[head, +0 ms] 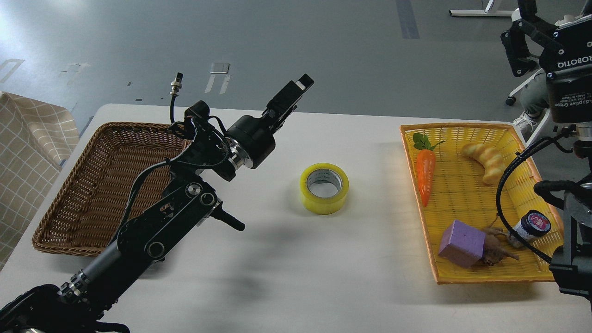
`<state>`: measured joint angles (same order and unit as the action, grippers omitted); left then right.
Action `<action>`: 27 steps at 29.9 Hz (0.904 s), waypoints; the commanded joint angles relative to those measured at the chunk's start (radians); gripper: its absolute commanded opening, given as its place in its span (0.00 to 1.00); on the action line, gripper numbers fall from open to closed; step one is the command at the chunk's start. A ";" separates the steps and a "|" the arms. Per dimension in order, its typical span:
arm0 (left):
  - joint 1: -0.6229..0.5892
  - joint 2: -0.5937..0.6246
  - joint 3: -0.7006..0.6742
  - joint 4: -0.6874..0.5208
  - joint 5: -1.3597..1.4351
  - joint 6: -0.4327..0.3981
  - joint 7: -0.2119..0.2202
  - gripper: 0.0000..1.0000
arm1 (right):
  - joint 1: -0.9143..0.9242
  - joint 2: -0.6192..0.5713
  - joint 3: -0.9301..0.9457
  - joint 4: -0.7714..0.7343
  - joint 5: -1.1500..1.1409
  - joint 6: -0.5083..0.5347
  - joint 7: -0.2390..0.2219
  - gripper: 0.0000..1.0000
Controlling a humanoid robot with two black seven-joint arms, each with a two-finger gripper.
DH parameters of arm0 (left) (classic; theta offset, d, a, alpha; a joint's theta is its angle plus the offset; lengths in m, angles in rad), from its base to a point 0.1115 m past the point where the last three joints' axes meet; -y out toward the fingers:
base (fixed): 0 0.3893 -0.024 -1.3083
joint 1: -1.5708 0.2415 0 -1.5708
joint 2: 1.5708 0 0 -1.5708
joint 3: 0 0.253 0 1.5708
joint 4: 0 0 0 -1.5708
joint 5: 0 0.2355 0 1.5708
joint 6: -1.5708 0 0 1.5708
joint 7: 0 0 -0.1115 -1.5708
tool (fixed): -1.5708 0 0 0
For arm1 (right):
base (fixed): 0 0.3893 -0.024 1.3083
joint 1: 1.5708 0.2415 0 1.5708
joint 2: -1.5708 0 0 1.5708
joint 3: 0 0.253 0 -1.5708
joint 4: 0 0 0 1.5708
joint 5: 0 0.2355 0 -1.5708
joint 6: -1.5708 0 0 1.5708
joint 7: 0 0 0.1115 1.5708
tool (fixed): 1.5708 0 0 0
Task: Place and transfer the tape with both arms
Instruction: 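Reach the left gripper toward the tape roll on the table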
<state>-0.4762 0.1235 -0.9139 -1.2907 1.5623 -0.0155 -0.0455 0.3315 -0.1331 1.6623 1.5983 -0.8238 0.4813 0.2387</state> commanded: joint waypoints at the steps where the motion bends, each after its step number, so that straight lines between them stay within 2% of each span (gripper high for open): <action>1: 0.010 -0.007 0.003 0.065 0.166 0.002 0.015 0.98 | 0.000 0.000 0.001 0.000 0.000 0.000 0.002 1.00; 4: 0.019 -0.002 0.003 0.070 0.286 0.009 0.015 0.98 | 0.000 -0.002 0.001 -0.001 0.000 0.000 0.002 1.00; 13: 0.025 -0.002 0.004 0.057 0.320 0.017 0.012 0.98 | -0.006 -0.008 0.002 0.012 -0.002 -0.003 0.004 1.00; 19: 0.039 0.004 0.105 0.056 0.559 0.049 0.015 0.98 | -0.009 -0.008 0.011 0.025 -0.002 -0.003 0.002 1.00; 21: 0.042 -0.005 0.110 0.057 0.619 0.061 0.022 0.98 | -0.011 -0.008 0.011 0.025 -0.002 -0.004 0.002 1.00; 24: 0.041 -0.008 0.145 0.057 0.619 0.060 0.065 0.98 | -0.012 -0.008 0.011 0.025 -0.003 -0.003 0.002 1.00; 27: 0.034 -0.002 0.191 0.060 0.619 0.060 0.069 0.98 | -0.014 -0.008 0.011 0.025 -0.002 -0.003 0.002 1.00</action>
<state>-0.4338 0.1156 -0.7676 -1.2335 2.1799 0.0442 0.0137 0.3186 -0.1413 1.6736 1.6232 -0.8260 0.4780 0.2410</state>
